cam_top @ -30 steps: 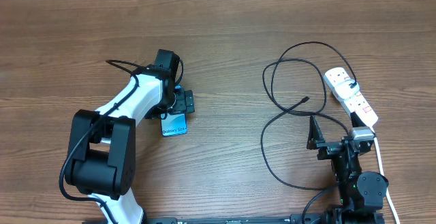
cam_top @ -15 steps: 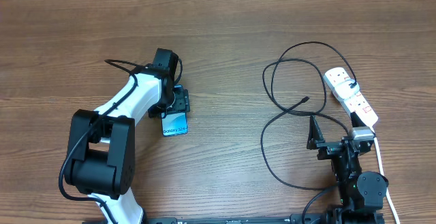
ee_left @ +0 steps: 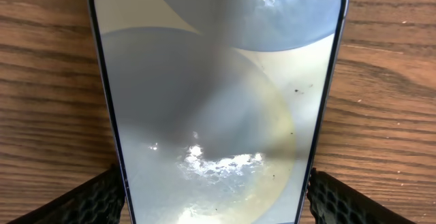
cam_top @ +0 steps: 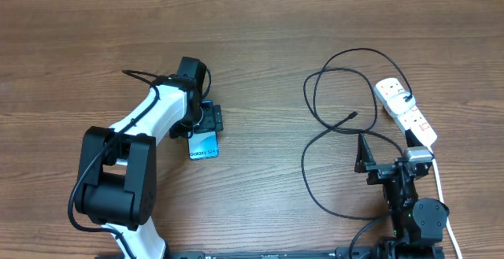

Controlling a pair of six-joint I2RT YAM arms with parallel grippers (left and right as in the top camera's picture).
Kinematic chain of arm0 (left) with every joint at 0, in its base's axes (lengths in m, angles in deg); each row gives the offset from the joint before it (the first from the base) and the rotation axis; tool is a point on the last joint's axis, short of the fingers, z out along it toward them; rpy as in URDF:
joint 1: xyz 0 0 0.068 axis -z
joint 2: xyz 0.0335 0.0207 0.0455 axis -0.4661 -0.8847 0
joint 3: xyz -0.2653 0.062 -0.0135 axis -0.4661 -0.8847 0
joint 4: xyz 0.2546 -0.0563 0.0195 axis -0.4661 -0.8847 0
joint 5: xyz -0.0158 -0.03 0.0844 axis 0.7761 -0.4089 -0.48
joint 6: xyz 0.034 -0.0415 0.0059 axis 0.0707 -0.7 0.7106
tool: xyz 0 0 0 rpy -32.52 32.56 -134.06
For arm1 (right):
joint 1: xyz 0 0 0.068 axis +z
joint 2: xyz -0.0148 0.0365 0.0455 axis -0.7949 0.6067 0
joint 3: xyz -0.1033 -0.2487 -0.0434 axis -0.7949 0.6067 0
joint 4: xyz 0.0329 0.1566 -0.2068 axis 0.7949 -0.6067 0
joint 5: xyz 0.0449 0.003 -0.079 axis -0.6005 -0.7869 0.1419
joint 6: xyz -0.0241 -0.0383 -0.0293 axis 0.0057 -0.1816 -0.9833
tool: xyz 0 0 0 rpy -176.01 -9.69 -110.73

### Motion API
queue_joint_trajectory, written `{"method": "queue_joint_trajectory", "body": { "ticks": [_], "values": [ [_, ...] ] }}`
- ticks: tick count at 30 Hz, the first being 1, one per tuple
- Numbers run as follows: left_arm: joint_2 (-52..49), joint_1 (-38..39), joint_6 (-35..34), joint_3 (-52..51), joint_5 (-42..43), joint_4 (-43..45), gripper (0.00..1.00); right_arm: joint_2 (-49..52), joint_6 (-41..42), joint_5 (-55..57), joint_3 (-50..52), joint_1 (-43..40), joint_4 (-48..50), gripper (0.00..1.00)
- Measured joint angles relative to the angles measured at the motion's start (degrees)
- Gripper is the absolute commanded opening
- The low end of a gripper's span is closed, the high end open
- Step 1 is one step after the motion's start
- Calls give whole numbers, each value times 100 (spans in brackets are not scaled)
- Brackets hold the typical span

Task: Plug charger to phone and switch on socket
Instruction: 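Close the left gripper on the phone's top edge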

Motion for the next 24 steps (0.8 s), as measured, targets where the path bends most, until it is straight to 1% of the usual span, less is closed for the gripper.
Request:
{"method": "queue_joint_trajectory", "body": {
  "ticks": [24],
  "values": [
    [101, 13, 2, -177, -85, 79, 88, 0, 2, 2, 0, 0, 0, 100]
  ]
}}
